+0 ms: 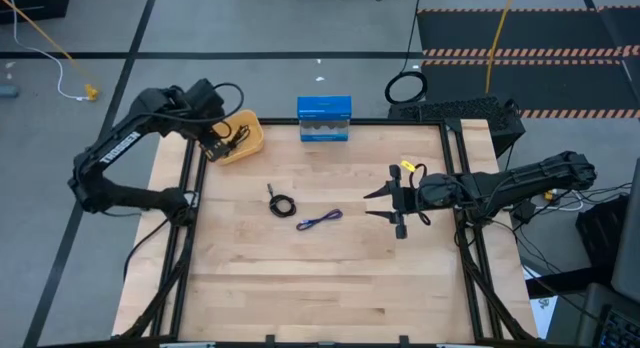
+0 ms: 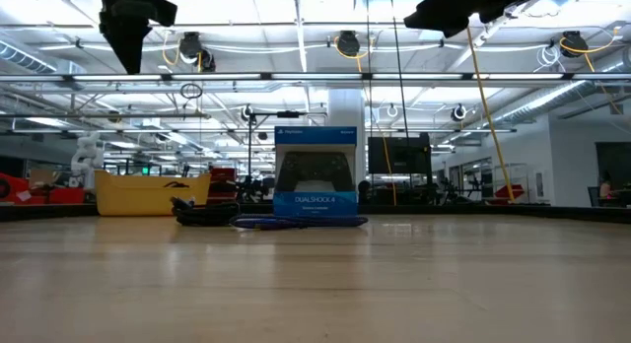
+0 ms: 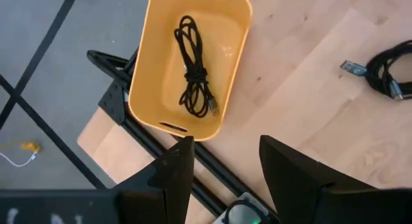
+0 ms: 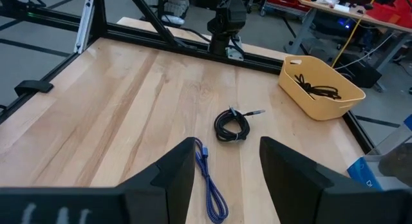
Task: Pick and place USB-C Cables
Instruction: Put the black charger cable into the yellow bin
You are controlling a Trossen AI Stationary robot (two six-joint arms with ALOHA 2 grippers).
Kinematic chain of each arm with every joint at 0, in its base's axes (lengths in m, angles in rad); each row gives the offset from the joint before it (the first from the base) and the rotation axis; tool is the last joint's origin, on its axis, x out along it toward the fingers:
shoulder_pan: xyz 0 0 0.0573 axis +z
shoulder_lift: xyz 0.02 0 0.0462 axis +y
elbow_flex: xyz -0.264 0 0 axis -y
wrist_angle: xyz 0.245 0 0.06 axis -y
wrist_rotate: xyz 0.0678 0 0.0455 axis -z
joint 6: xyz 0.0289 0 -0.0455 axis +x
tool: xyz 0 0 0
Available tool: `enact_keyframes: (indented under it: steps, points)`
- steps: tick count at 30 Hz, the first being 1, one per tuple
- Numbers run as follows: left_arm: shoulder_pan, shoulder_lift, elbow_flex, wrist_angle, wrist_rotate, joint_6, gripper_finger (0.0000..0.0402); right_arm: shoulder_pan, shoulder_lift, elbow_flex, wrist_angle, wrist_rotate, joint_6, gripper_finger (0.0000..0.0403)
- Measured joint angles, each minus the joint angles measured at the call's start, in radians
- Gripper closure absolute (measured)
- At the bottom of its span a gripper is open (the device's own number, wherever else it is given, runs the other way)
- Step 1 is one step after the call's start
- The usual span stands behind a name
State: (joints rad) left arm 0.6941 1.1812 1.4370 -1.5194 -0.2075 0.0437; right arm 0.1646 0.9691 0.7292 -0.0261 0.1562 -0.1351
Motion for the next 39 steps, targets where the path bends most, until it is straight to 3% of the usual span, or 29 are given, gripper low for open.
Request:
enact_keyframes:
  steps: [9, 19, 25, 33, 35, 39]
  points:
    - [-0.169, -0.011, -0.001, 0.002, 0.034, -0.011, 0.0222, 0.000, 0.000, 0.000, -0.001, 0.000, 0.003, 0.0234]
    - [-0.525, -0.056, -0.001, 0.007, 0.059, -0.200, 0.0227, 0.000, 0.000, 0.000, -0.001, 0.000, 0.004, 0.0234]
    - [-0.769, -0.064, -0.001, 0.015, 0.059, -0.364, 0.0276, 0.000, 0.000, 0.000, -0.001, 0.000, 0.019, 0.0234]
    - [-1.039, -0.069, -0.002, 0.053, 0.022, -0.501, 0.0382, 0.000, 0.000, 0.000, 0.000, 0.000, 0.064, 0.0234]
    - [-1.101, -0.086, -0.002, 0.059, -0.021, -0.542, 0.0395, 0.000, 0.000, 0.000, 0.000, 0.000, 0.077, 0.0234]
    - [-1.197, -0.114, -0.002, 0.105, -0.169, -0.546, 0.0385, 0.000, 0.000, 0.000, 0.014, 0.000, 0.086, 0.0234]
